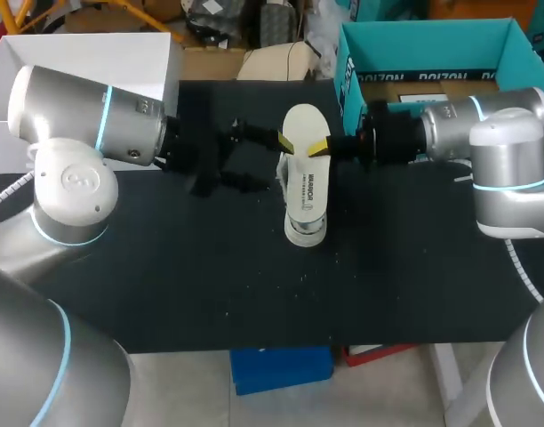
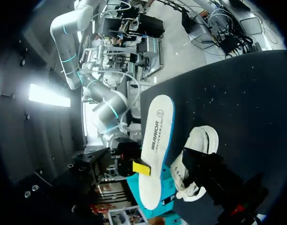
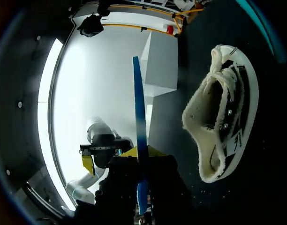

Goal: Take the shoe out of the shoebox, open the shoe tongue, remove and reinsert the insole, then place the shoe into the shoebox

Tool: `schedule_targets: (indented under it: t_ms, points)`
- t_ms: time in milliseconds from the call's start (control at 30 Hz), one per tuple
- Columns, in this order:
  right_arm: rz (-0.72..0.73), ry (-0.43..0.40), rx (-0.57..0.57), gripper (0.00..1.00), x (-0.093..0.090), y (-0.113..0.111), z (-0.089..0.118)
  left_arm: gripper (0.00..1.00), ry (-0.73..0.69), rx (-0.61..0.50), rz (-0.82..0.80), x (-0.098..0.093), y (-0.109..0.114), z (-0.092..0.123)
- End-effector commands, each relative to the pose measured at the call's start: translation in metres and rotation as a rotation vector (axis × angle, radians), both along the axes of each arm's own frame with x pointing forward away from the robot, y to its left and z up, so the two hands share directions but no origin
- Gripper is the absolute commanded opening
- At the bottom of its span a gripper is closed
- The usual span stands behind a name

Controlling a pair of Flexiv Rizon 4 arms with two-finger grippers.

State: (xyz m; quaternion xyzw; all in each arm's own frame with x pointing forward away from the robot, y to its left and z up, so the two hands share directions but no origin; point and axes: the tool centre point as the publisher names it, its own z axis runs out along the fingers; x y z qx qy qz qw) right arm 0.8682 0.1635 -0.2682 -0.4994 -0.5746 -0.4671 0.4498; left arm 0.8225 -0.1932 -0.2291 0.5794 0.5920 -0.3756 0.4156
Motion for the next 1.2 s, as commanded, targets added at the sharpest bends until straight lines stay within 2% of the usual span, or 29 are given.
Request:
schedule_targets:
  t_ms: [33,233,500,733,800,833,867,967,1000,1067,1133,1200]
  points:
    - [0.0,0.001,-0.003,0.0,0.0,0.001,0.0,1.0,-0.011,-0.098,0.001,-0.002,0.0,-0.004]
    - [0.0,0.001,-0.003,0.0,0.0,0.001,0.0,1.0,-0.131,-0.103,0.046,0.003,-0.005,-0.008]
    - [0.0,0.001,-0.003,0.0,0.0,0.001,0.0,1.0,-0.078,-0.249,0.087,0.014,-0.009,-0.031]
    - [0.0,0.001,-0.003,0.0,0.0,0.001,0.0,1.0,-0.085,-0.282,0.064,0.024,-0.027,-0.036]
    - [0.0,0.001,-0.003,0.0,0.0,0.001,0.0,0.88,-0.094,-0.291,0.055,0.027,-0.032,-0.035]
    - [0.0,0.001,-0.003,0.0,0.0,0.001,0.0,0.8,-0.093,-0.298,0.05,0.028,-0.035,-0.035]
    - [0.0,0.001,-0.003,0.0,0.0,0.001,0.0,0.68,-0.098,-0.301,0.047,0.028,-0.038,-0.034]
    - [0.0,0.001,-0.003,0.0,0.0,0.001,0.0,0.48,-0.101,-0.321,0.037,0.029,-0.044,-0.034]
    - [0.0,0.001,-0.003,0.0,0.0,0.001,0.0,0.43,-0.101,-0.323,0.035,0.028,-0.046,-0.034]
    - [0.0,0.001,-0.003,0.0,0.0,0.001,0.0,0.4,-0.1,-0.326,0.033,0.028,-0.048,-0.037]
    - [0.0,0.001,-0.003,0.0,0.0,0.001,0.0,0.29,-0.092,-0.324,0.034,0.029,-0.049,-0.04]
    - [0.0,0.001,-0.003,0.0,0.0,0.001,0.0,0.0,-0.089,-0.323,0.035,0.03,-0.05,-0.042]
